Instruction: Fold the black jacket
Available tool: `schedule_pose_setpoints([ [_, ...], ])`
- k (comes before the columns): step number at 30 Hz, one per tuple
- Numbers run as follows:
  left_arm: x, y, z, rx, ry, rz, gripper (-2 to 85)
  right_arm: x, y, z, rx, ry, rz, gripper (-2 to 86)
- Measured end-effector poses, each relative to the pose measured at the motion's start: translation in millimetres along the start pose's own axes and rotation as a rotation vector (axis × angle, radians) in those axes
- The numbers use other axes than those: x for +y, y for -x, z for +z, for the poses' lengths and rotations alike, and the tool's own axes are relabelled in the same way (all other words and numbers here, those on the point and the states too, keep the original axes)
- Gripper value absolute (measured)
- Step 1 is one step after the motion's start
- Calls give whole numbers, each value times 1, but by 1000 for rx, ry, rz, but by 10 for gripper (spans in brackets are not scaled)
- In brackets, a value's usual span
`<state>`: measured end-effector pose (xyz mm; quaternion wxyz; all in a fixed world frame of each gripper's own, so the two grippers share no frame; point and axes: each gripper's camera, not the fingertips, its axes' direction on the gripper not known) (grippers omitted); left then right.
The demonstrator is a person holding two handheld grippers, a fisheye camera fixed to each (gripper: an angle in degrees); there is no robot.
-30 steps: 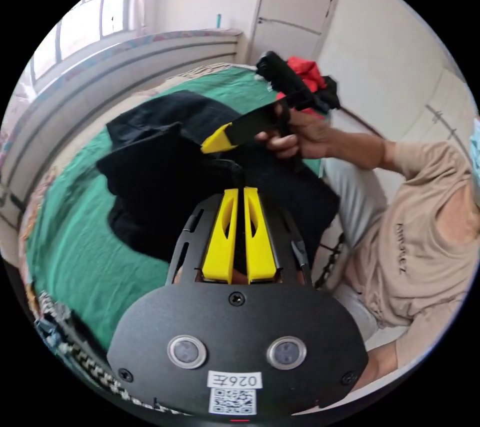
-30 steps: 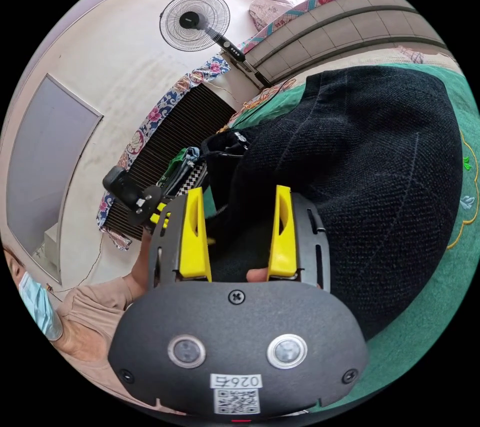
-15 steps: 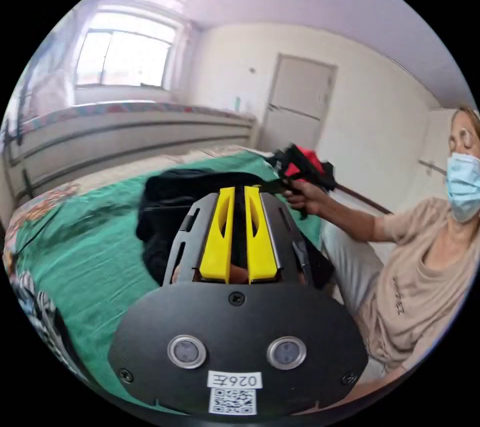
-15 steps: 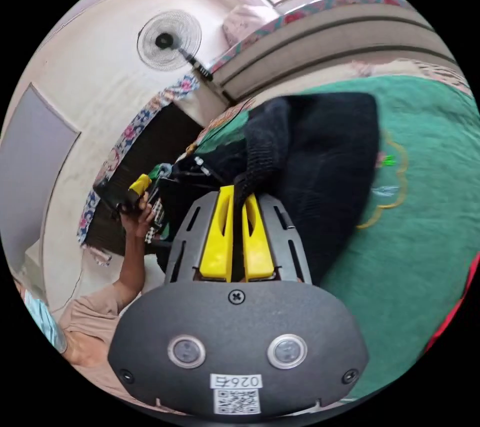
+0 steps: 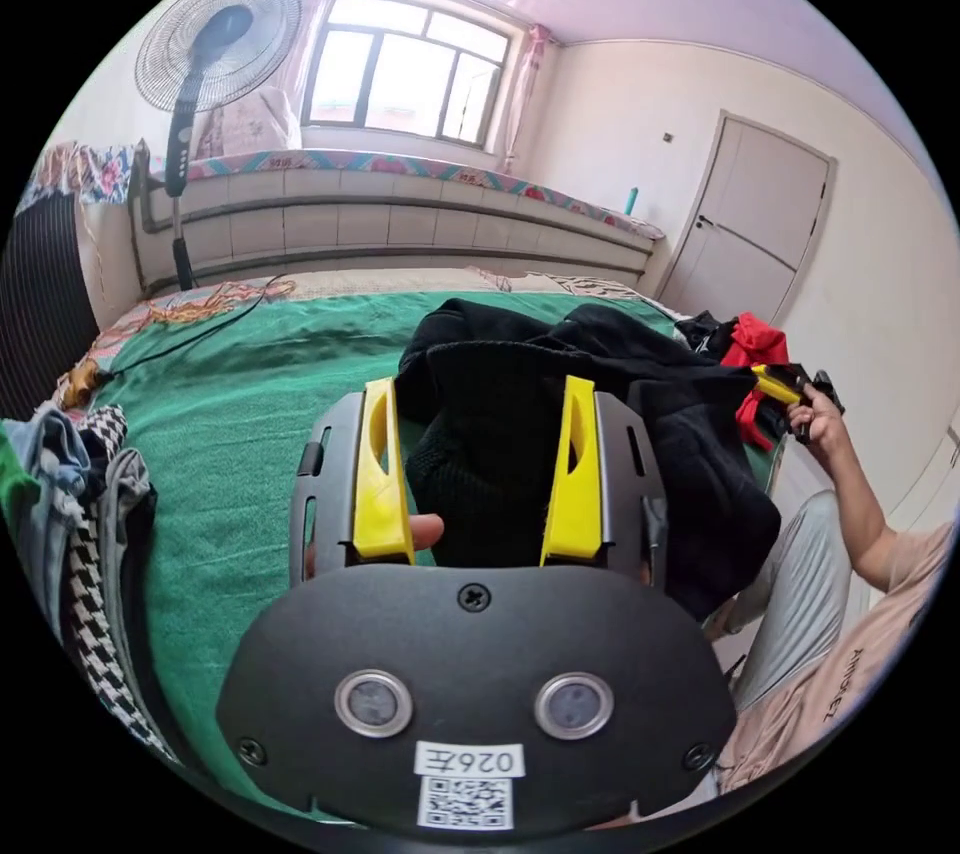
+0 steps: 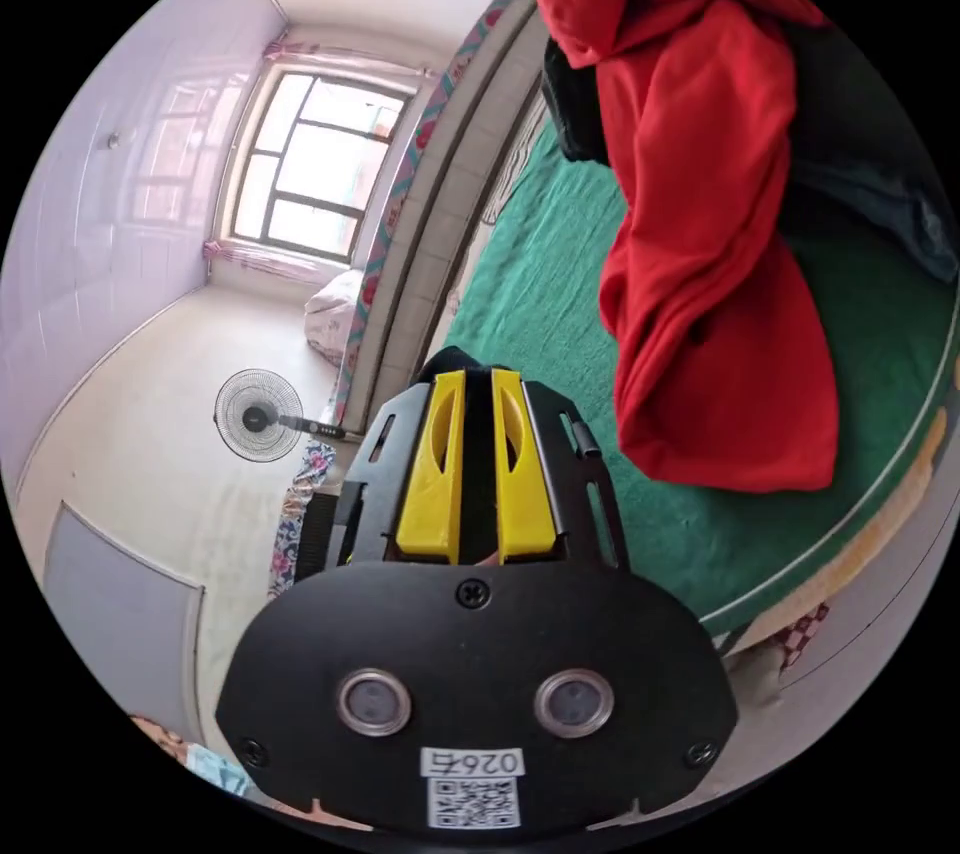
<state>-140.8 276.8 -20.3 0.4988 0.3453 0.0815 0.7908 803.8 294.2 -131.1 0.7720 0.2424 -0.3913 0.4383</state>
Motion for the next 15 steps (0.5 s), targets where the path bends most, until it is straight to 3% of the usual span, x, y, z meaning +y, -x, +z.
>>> schedule_pose_setpoints([
  [4, 8, 17, 6, 44, 26, -61, 242, 40, 34, -19, 89, -117, -178, 52],
  [7, 12, 22, 16, 101, 45, -84, 241, 90, 84, 7, 85, -143, -433, 75],
  [10, 19, 20, 37, 155, 88, -102, 242, 158, 145, 74, -23, 27, -680, 104],
  [15, 24, -29, 68, 16, 155, 108, 258, 364, 240, 243, 18, 363, -1138, 142],
])
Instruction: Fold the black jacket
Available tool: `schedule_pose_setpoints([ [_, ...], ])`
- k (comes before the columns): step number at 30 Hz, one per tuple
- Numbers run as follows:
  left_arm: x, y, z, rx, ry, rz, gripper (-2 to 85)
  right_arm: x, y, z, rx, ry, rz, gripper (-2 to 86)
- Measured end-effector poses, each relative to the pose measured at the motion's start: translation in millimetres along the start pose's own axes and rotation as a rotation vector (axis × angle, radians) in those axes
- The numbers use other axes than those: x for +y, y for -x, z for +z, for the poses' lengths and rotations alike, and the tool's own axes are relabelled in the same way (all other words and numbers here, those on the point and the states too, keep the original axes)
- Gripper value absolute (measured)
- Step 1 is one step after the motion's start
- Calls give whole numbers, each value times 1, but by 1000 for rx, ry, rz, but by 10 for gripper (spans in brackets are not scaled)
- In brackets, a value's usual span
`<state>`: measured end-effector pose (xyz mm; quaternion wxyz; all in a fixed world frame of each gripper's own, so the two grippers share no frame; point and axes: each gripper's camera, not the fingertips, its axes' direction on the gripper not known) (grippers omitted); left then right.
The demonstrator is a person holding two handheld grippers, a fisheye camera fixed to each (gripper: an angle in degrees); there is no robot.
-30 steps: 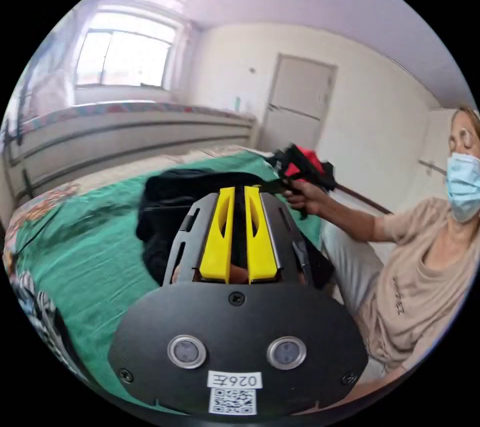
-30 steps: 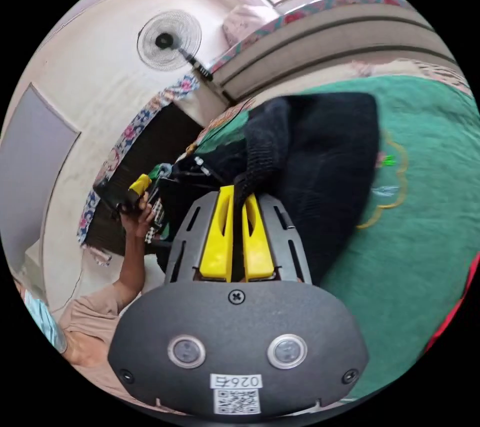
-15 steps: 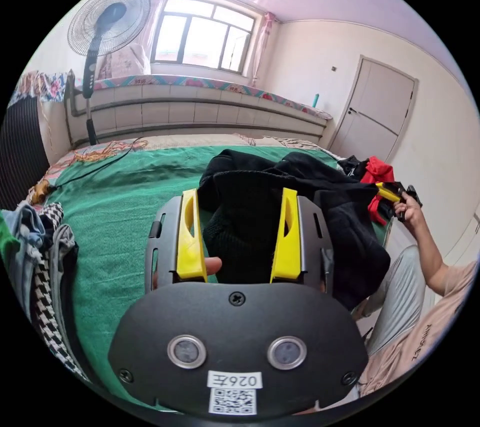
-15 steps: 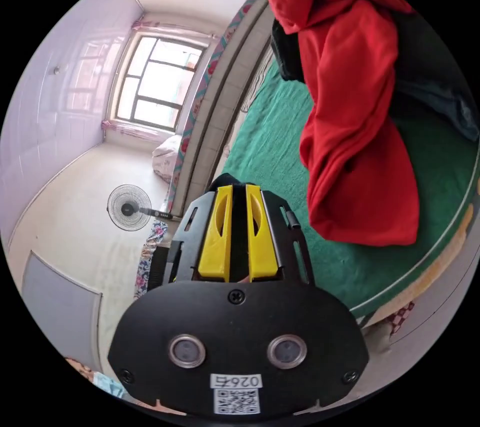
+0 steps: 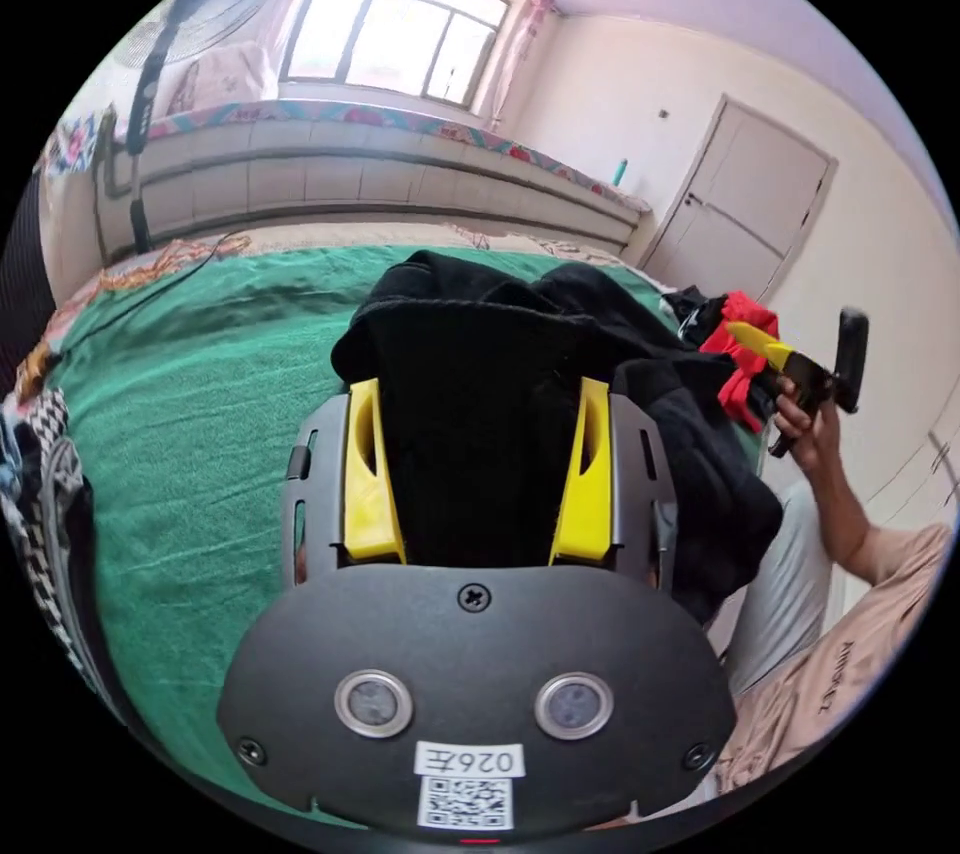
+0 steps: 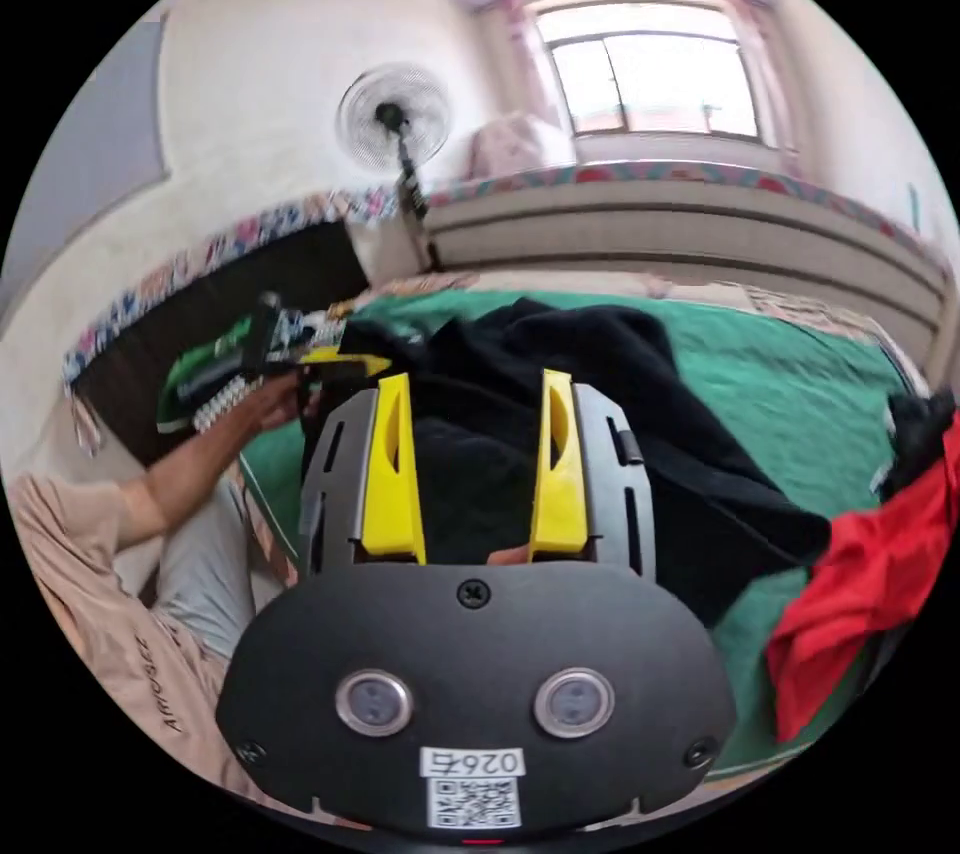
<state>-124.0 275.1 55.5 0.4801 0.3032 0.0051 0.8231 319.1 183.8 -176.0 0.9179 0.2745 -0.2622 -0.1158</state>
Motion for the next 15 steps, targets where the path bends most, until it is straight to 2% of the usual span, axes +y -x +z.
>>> schedule_pose_setpoints([
  [1, -1, -14, 9, -39, 39, 61, 260, -2, 20, 25, -5, 44, -38, 144],
  [3, 2, -31, 18, -102, 82, 147, 258, 0, 91, 126, 17, 275, -184, 146],
  [5, 6, -39, 24, -167, 123, 188, 240, 5, 130, 179, 151, 423, -281, 145],
  [7, 7, -34, 23, -158, 135, 166, 227, 4, 150, 191, 188, 429, -335, 134],
  [10, 7, -17, 21, -93, 161, 114, 207, 8, 139, 181, 107, 375, -238, 65],
  [12, 10, -8, 17, -52, 154, 89, 182, 5, 106, 164, 26, 349, -101, 4],
  [13, 13, -1, 10, -14, 139, 71, 164, 3, 95, 158, -19, 336, -61, 1],
  [15, 20, 12, -3, 44, 99, 29, 138, 0, 43, 115, 24, 208, 138, -7],
])
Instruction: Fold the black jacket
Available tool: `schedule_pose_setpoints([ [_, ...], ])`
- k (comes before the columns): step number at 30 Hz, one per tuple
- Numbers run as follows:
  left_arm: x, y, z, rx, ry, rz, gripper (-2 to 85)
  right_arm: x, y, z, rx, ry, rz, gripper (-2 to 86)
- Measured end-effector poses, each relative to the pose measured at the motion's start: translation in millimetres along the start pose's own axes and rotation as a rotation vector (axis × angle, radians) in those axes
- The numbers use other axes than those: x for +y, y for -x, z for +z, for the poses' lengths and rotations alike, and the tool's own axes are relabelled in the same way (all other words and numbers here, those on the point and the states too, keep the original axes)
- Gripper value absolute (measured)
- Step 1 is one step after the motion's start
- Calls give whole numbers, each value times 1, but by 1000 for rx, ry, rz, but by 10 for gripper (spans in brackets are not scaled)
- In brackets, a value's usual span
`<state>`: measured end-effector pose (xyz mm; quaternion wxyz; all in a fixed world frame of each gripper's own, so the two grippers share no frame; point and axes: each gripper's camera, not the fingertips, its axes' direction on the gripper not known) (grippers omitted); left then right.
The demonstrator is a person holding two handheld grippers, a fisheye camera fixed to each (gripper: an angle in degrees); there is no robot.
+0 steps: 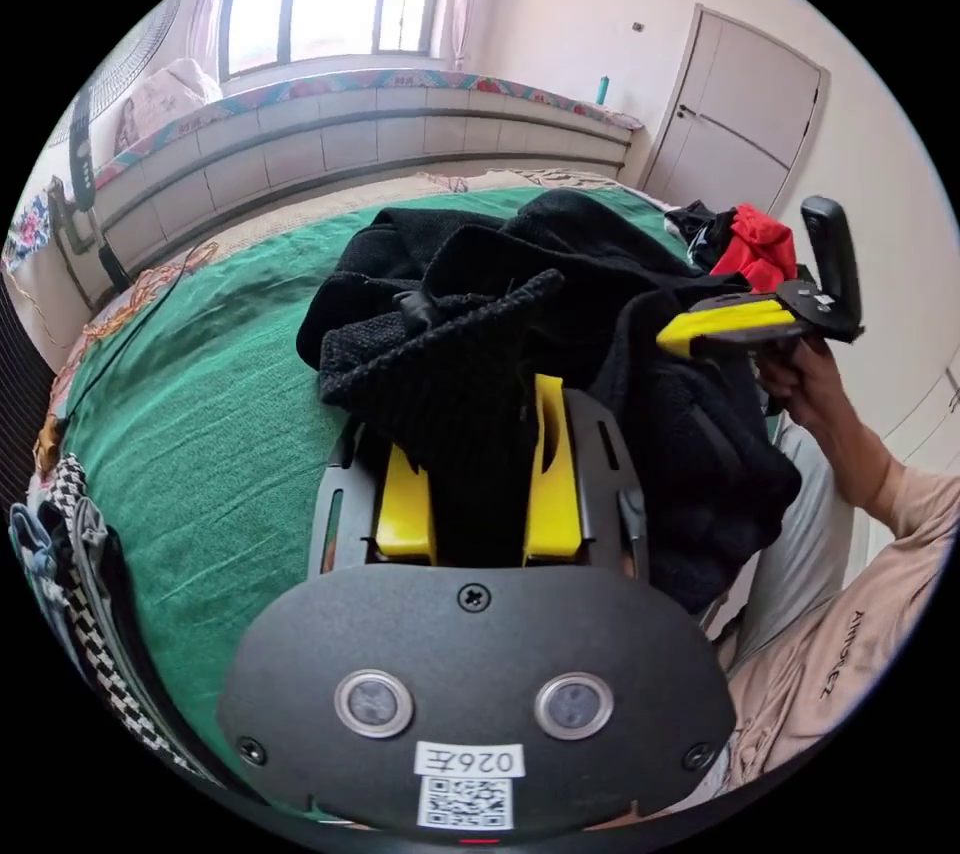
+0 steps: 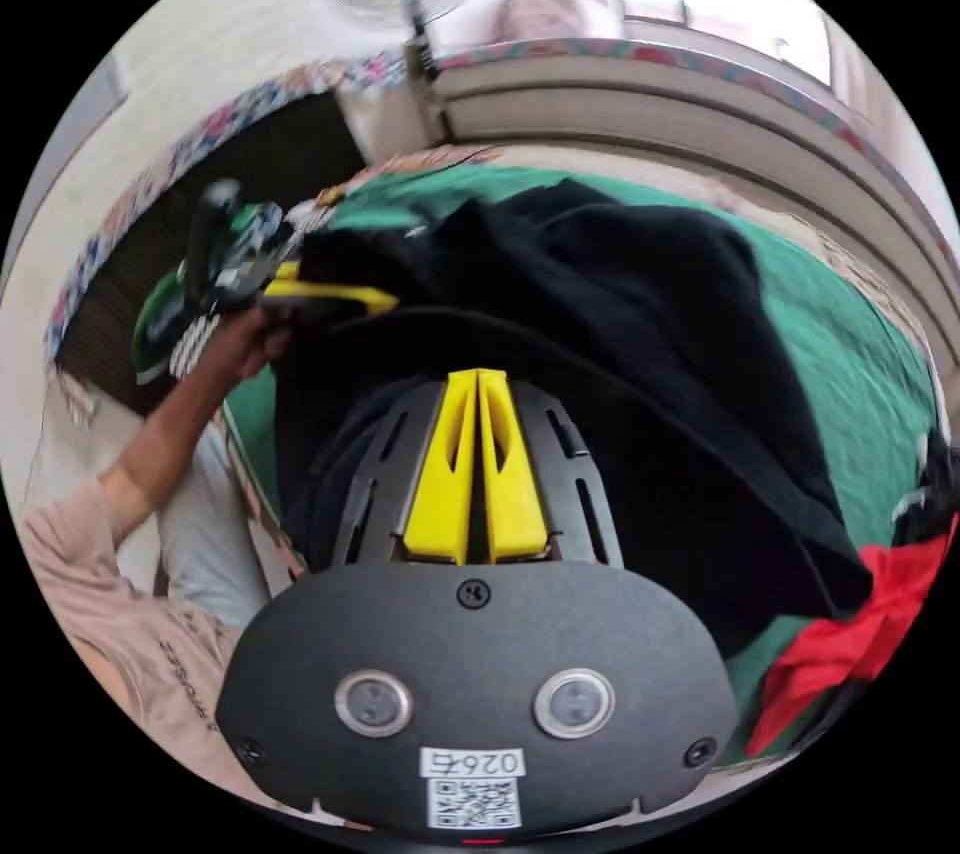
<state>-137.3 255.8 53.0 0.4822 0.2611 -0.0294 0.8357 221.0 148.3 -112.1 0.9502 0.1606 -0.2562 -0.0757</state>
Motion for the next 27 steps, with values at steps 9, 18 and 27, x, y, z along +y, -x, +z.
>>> schedule_pose_setpoints([
  [9, 55, 92, -61, 403, -254, -325, 88, 129, -133, -181, -27, -608, 568, -5],
  [18, 61, 55, -76, 397, -208, -123, 85, 39, 88, -40, -269, -218, -115, 142],
  [27, 72, 67, -109, 332, -193, -23, 84, 25, 237, 87, -18, 285, -531, 21],
])
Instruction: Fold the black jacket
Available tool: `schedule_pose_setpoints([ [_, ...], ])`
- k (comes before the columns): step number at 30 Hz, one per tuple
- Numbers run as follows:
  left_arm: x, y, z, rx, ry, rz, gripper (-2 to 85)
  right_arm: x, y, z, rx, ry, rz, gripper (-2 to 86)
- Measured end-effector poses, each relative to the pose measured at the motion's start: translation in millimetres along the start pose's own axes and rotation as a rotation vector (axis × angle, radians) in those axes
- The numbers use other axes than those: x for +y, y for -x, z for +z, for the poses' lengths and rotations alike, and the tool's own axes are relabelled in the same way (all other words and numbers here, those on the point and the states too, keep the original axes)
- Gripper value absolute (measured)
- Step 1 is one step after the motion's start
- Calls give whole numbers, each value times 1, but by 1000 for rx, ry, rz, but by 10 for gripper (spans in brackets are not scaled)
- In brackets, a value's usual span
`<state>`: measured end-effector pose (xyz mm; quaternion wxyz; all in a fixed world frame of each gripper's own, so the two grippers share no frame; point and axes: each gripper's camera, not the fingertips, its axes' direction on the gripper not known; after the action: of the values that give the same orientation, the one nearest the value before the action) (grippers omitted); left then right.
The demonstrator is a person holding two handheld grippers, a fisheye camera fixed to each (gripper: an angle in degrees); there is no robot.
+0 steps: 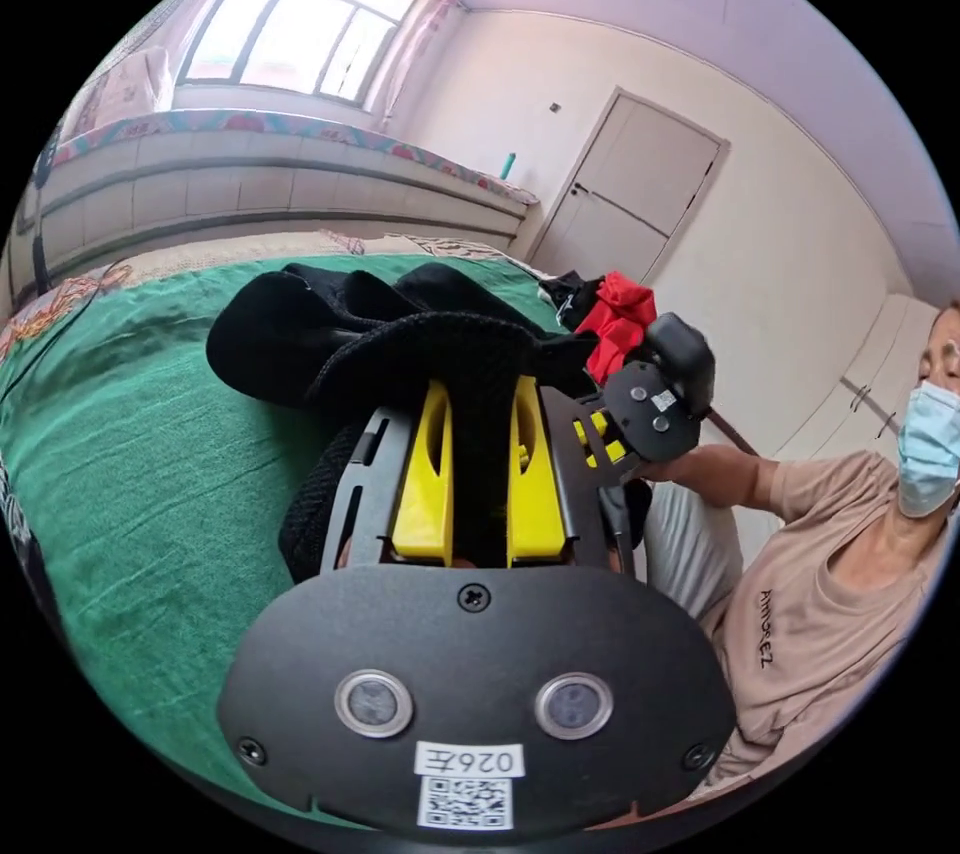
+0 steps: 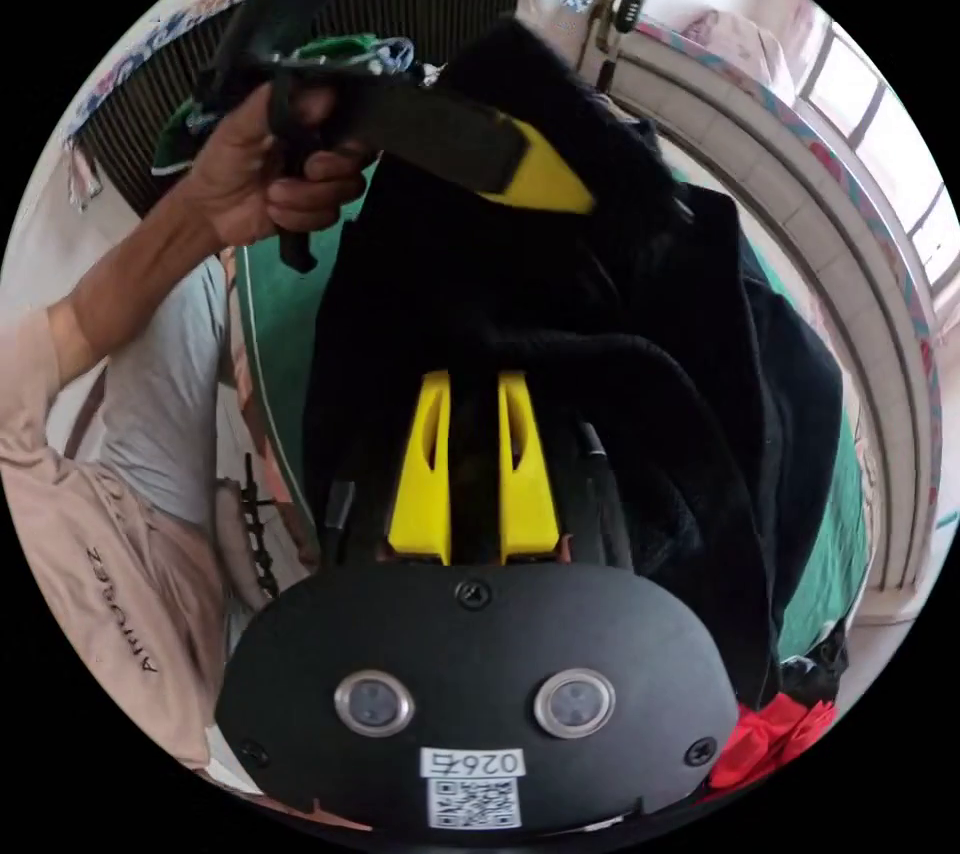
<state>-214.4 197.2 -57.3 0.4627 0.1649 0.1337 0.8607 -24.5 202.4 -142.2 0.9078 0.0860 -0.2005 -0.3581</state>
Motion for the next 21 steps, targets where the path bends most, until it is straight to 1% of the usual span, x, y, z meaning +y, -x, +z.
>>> schedule_pose_setpoints([
  [1, 3, 18, -20, 14, -51, -55, 83, 4, -10, -11, -8, -22, 22, 11],
  [3, 13, 51, -52, 65, -137, -151, 77, 35, -68, -64, -48, -136, 170, -1],
  [4, 24, 75, -73, 97, -206, -243, 71, 46, -85, -80, -71, -174, 217, -3],
  [5, 38, 100, -94, 133, -273, -340, 66, 74, -119, -110, -75, -234, 336, -6],
  [6, 46, 112, -102, 159, -300, -388, 63, 109, -150, -139, -27, -293, 459, -9],
  [7, 62, 136, -114, 211, -335, -495, 63, 128, -164, -153, -3, -315, 525, -10],
  [8, 77, 156, -118, 249, -341, -597, 62, 171, -192, -182, 22, -377, 663, -12],
  [9, 84, 165, -119, 267, -341, -636, 62, 221, -217, -208, 29, -469, 827, -13],
  [10, 94, 178, -120, 292, -334, -698, 62, 249, -228, -219, 26, -528, 911, -13],
  [12, 106, 194, -123, 309, -344, -785, 64, 371, -247, -250, -11, -905, 1244, -10],
  [13, 112, 201, -126, 313, -368, -826, 66, 396, -245, -253, -21, -988, 1303, -10],
  [14, 120, 208, -129, 314, -399, -870, 68, 435, -238, -256, -20, -1120, 1401, -8],
  [15, 124, 211, -131, 315, -412, -895, 69, 452, -231, -260, -9, -1181, 1438, -7],
  [16, 132, 216, -135, 314, -442, -943, 69, 453, -228, -263, 0, -1191, 1432, -5],
  [17, 139, 218, -141, 309, -481, -969, 69, 441, -227, -272, 20, -1174, 1378, -2],
  [19, 141, 214, -152, 272, -513, -970, 67, 396, -229, -284, 55, -1063, 1233, 12],
  [21, 133, 204, -162, 203, -513, -929, 66, 318, -230, -283, 78, -867, 1024, 34],
])
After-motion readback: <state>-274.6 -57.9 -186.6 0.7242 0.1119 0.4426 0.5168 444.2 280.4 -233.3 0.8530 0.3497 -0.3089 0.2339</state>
